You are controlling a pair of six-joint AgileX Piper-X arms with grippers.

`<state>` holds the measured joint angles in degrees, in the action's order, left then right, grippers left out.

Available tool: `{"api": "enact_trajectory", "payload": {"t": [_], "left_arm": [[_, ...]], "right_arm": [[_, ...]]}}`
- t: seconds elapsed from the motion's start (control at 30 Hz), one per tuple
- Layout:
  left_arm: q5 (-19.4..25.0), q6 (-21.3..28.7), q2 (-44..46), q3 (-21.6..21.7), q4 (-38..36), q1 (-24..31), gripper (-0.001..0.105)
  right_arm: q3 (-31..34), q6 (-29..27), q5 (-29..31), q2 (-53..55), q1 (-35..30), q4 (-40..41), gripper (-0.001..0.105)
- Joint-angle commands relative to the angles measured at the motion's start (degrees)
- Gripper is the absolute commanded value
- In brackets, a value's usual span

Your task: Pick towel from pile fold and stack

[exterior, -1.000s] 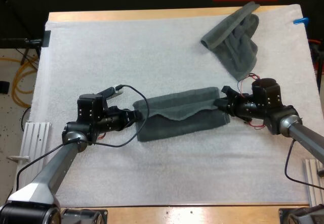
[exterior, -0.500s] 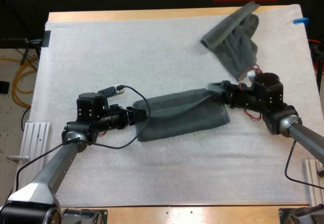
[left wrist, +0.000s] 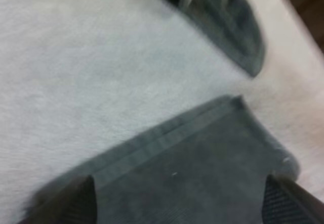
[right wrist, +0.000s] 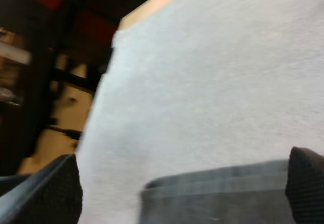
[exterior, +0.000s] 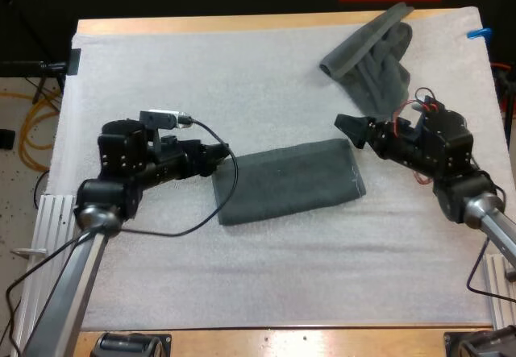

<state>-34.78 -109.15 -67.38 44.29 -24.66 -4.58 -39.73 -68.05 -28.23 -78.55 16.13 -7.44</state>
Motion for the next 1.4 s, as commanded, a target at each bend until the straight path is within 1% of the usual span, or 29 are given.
{"api": "enact_trajectory", "payload": {"t": [0.0, 0.07, 0.1, 0.17, 0.2, 0.27, 0.3, 0.37, 0.4, 0.47, 0.57, 0.67, 0.77, 0.83, 0.9, 0.97, 1.17, 1.23, 1.37], "left_arm": [[3.04, 3.29, 2.09, 0.98, -5.42, 0.12, 0.066], [6.23, 6.36, 5.96, 2.05, -11.51, 0.12, 0.066], [6.79, 6.82, 7.34, 2.26, -12.85, 0.12, 0.066], [7.19, 7.55, 11.36, 2.71, -17.38, 0.12, 0.066], [7.21, 7.55, 12.14, 2.71, -17.86, 0.12, 0.066], [7.21, 7.4, 16.96, 2.7, -21.44, 0.12, 0.066], [7.21, 7.4, 18.15, 2.7, -22.39, 0.12, 0.066], [7.21, 7.4, 22.26, 2.7, -26.15, 0.12, 0.066], [7.21, 7.4, 23.63, 2.7, -27.27, 0.12, 0.066], [7.21, 7.4, 27.05, 2.7, -31.28, 0.12, 0.066], [7.21, 6.94, 31.0, 2.7, -34.9, 0.12, 0.066], [7.21, 5.15, 33.39, 2.7, -35.03, 0.12, 0.066], [7.21, 4.34, 33.82, 2.7, -34.54, 0.12, 0.066], [7.21, 4.08, 33.82, 2.7, -34.57, 0.12, 0.066], [7.21, 3.94, 33.82, 2.7, -34.57, 0.12, 0.066], [7.21, 3.95, 33.82, 2.7, -34.57, 0.12, 0.066], [7.01, 2.53, 33.82, 2.7, -34.57, 0.12, 0.066], [6.67, 2.5, 33.82, 2.7, -34.57, 0.12, 0.066], [6.35, 2.22, 33.82, 2.7, -34.67, 0.12, 0.066]], "right_arm": [[-0.63, -3.16, 1.23, 1.6, 0.05, 4.14, 0.079], [-1.33, -7.46, 2.79, 4.75, 0.05, 11.54, 0.079], [-1.61, -8.55, 3.07, 5.18, 0.05, 12.83, 0.079], [-2.86, -11.9, 4.72, 7.49, 0.05, 20.38, 0.079], [-3.19, -12.61, 5.42, 8.36, 0.05, 22.19, 0.079], [-4.56, -15.28, 7.05, 10.76, 0.05, 28.3, 0.079], [-4.8, -15.7, 7.26, 11.22, 0.05, 29.88, 0.079], [-6.06, -18.06, 9.18, 13.85, 0.05, 35.91, 0.079], [-6.32, -18.42, 9.87, 14.51, 0.05, 36.88, 0.079], [-6.68, -18.89, 11.38, 16.89, 0.05, 41.53, 0.079], [-6.66, -19.32, 13.8, 19.61, 0.05, 45.72, 0.079], [-6.66, -19.85, 15.69, 20.25, 0.05, 46.66, 0.079], [-7.29, -20.78, 17.51, 18.66, -0.64, 46.37, 0.079], [-8.05, -20.76, 16.91, 16.26, -1.76, 46.27, 0.079], [-9.34, -20.94, 15.2, 13.36, -3.39, 46.27, 0.079], [-11.53, -22.18, 10.82, 8.29, -5.96, 45.97, 0.079], [-16.88, -25.7, 2.65, -4.73, -10.27, 45.82, 0.079], [-18.26, -26.72, 1.02, -8.02, -10.76, 45.82, 0.079], [-20.52, -29.19, -0.03, -14.69, -10.79, 45.82, 0.079]]}}
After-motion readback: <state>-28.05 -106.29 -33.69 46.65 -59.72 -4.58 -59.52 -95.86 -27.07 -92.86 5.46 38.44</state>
